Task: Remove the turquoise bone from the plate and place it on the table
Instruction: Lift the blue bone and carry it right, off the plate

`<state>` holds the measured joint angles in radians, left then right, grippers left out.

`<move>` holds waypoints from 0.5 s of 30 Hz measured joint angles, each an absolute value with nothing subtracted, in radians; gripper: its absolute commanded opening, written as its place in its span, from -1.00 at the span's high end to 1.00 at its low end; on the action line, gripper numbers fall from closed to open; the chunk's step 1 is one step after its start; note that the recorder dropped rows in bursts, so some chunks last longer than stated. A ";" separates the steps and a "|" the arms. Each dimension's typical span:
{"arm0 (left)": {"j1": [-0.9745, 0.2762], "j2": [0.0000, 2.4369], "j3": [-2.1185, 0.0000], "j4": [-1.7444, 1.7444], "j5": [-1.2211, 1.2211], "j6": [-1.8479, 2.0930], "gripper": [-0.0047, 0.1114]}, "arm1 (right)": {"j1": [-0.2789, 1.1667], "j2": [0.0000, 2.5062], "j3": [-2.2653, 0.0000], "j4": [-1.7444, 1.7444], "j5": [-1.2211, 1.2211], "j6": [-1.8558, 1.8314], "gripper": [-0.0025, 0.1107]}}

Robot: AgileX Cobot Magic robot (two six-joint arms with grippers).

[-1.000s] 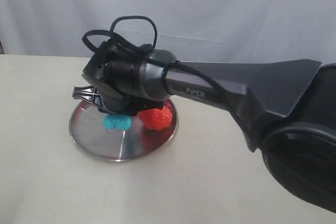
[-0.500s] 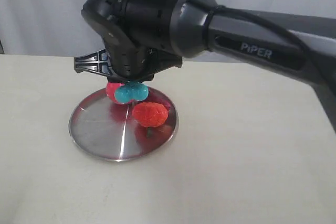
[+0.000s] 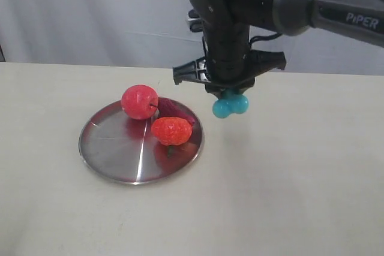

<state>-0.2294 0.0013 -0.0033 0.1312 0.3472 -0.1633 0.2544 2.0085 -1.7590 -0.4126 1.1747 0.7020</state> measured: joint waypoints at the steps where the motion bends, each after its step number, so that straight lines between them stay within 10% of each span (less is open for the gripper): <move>1: -0.229 0.001 -0.003 0.131 0.347 -0.163 0.92 | 0.241 2.008 -1.715 -0.408 1.124 0.712 0.96; 15: -0.229 0.001 -0.003 0.131 0.347 -0.163 0.92 | 0.156 2.008 -1.399 -0.415 0.674 0.867 0.96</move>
<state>-0.2294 0.0013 -0.0033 0.1312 0.3472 -0.1633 0.1561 2.0085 -1.3989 -0.4147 0.6744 0.8674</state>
